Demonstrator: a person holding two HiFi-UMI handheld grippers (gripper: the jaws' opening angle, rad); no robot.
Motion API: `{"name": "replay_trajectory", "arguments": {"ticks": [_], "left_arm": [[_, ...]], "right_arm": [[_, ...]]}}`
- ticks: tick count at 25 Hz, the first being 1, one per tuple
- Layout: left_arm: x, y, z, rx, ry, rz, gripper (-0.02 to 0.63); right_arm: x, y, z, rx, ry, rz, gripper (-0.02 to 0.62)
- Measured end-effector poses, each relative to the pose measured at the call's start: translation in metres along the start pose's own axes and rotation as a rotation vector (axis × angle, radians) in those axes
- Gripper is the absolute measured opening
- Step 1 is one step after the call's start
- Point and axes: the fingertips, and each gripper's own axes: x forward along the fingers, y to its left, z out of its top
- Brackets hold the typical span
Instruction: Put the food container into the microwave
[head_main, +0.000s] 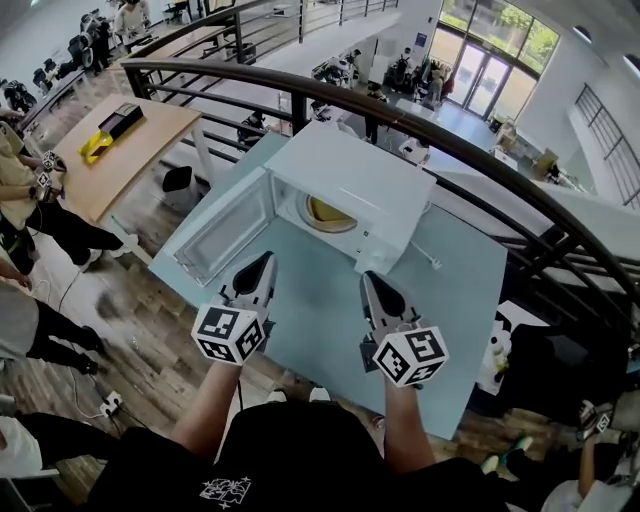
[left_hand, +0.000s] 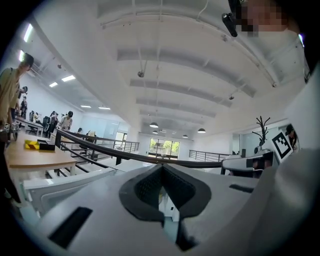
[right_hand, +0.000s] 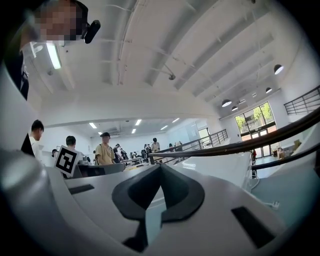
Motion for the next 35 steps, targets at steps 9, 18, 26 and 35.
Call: {"name": "replay_trajectory", "arguments": {"ticks": [9,18,26,35], "left_arm": [[-0.006,0.003,0.024,0.032,-0.043,-0.039,0.008],[-0.007,0.006,0.019,0.033,-0.037,-0.053,0.008],[-0.006,0.01,0.013,0.031,-0.027,-0.052,0.008],[-0.001,0.012,0.007,0.026,-0.016,-0.052,0.008]], "right_arm": [[-0.001,0.015,0.015,-0.037,-0.029,-0.039,0.006],[-0.005,0.018,0.014,-0.044,-0.038,-0.069,0.006],[-0.003,0.02,0.006,-0.055,-0.021,-0.077,0.006],[0.0,0.015,0.002,-0.057,-0.01,-0.087,0.006]]}}
